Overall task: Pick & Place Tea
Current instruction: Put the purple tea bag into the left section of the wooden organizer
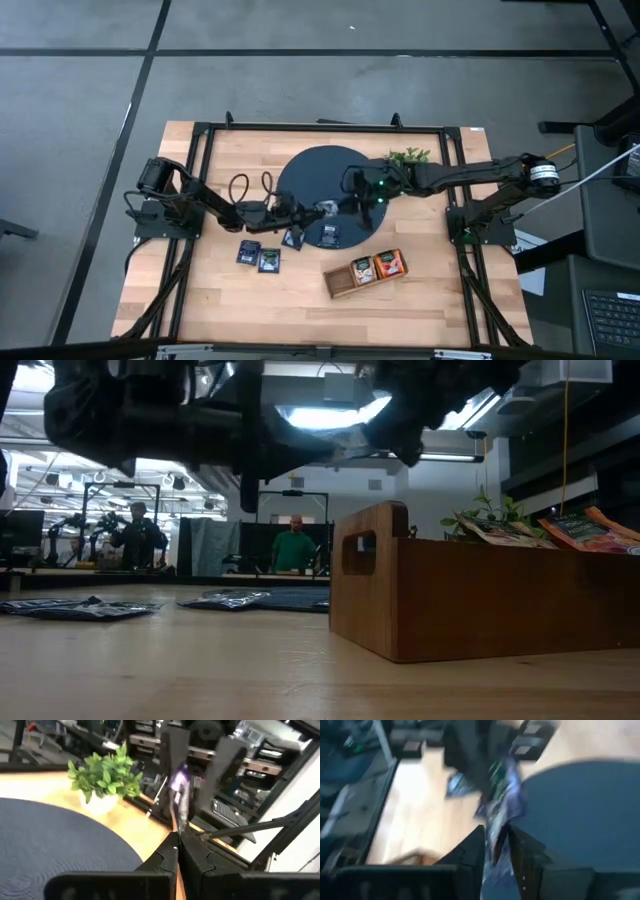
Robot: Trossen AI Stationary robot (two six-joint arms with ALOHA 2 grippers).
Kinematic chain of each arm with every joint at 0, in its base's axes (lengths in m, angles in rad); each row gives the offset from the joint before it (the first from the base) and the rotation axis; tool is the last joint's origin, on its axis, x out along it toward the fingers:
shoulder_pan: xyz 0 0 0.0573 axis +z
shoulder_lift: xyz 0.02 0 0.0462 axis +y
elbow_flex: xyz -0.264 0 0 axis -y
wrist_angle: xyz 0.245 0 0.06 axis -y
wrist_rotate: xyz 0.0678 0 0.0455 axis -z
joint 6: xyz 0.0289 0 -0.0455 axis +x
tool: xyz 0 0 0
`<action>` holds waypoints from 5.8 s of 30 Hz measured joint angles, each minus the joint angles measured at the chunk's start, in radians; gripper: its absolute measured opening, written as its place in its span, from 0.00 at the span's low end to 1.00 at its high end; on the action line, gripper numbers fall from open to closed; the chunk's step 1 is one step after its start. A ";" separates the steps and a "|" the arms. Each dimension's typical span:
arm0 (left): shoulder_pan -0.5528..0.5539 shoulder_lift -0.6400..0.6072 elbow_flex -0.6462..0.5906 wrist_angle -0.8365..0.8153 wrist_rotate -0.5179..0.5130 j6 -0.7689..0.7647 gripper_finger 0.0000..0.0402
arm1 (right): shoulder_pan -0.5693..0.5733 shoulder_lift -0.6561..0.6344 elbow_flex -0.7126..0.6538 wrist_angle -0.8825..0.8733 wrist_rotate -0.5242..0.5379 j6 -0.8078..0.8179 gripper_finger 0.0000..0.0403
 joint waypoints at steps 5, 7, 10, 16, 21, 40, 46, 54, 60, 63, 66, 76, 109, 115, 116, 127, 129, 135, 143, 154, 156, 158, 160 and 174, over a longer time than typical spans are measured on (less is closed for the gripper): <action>-0.007 0.000 0.086 -0.221 0.091 -0.075 0.01 | 0.001 -0.062 0.000 -0.175 -0.043 0.019 0.26; -0.007 0.000 0.137 -0.336 0.152 -0.101 0.01 | 0.000 -0.090 0.000 -0.248 -0.042 0.031 0.27; -0.007 0.000 0.227 -0.550 0.259 -0.125 0.01 | 0.008 -0.134 0.000 -0.357 -0.040 0.050 0.26; -0.005 0.000 0.429 -0.954 0.494 -0.098 0.01 | 0.049 -0.181 -0.001 -0.493 -0.037 0.076 0.26; 0.013 0.000 0.576 -1.202 0.717 -0.082 0.01 | 0.090 -0.184 -0.001 -0.524 -0.017 0.082 0.26; 0.064 0.141 0.893 -1.697 0.827 -0.017 0.01 | 0.151 -0.182 -0.002 -0.553 0.082 0.079 0.26; 0.055 0.155 0.919 -1.746 0.827 -0.011 0.01 | 0.151 -0.182 -0.002 -0.555 0.097 0.075 0.26; 0.051 0.236 0.992 -1.842 0.827 0.027 0.01 | 0.151 -0.182 -0.002 -0.552 0.122 0.076 0.26; 0.034 0.292 1.054 -1.898 0.827 0.059 0.01 | 0.151 -0.182 -0.002 -0.555 0.127 0.075 0.26; 0.023 0.310 1.063 -1.910 0.830 0.059 0.01 | 0.151 -0.182 -0.002 -0.555 0.135 0.065 0.26; 0.019 0.321 1.068 -1.919 0.834 0.059 0.01 | 0.151 -0.182 -0.002 -0.549 0.138 0.051 0.26; 0.023 0.321 1.071 -1.910 0.885 0.067 0.05 | 0.151 -0.182 -0.002 -0.550 0.149 0.023 0.26; 0.039 0.141 0.967 -2.034 0.589 0.286 0.22 | 0.151 -0.182 -0.002 -0.544 0.151 -0.002 0.26; 0.027 0.056 0.767 -1.904 0.554 0.170 0.21 | 0.151 -0.170 -0.002 -0.516 0.199 -0.002 0.26; 0.026 0.037 0.724 -1.869 0.554 0.148 0.21 | 0.150 -0.163 -0.002 -0.502 0.199 -0.003 0.26; 0.004 -0.177 0.386 -1.697 0.389 -0.149 0.20 | 0.144 0.042 -0.002 -0.249 0.179 -0.007 0.26; -0.017 -0.173 0.344 -1.687 0.350 -0.208 0.20 | 0.135 0.086 -0.002 -0.181 0.143 -0.022 0.26; -0.053 -0.140 0.289 -1.645 0.271 -0.268 0.20 | 0.108 0.187 -0.001 0.024 0.067 -0.011 0.26; -0.072 -0.050 0.295 -1.555 0.219 -0.269 0.20 | 0.061 0.298 -0.001 0.159 0.017 0.129 0.26; -0.072 0.015 0.291 -1.398 0.155 -0.270 0.20 | -0.007 0.378 -0.001 0.194 -0.114 0.229 0.26; -0.069 0.017 0.290 -1.372 0.148 -0.264 0.20 | -0.019 0.378 -0.002 0.194 -0.118 0.240 0.26; -0.065 0.022 0.290 -1.365 0.140 -0.265 0.20 | -0.031 0.379 -0.001 0.196 -0.119 0.239 0.26; -0.063 0.022 0.290 -1.363 0.141 -0.266 0.20 | -0.044 0.379 -0.001 0.192 -0.125 0.243 0.26; -0.064 0.046 0.289 -1.314 0.119 -0.284 0.11 | -0.069 0.502 0.003 0.244 -0.212 0.270 0.26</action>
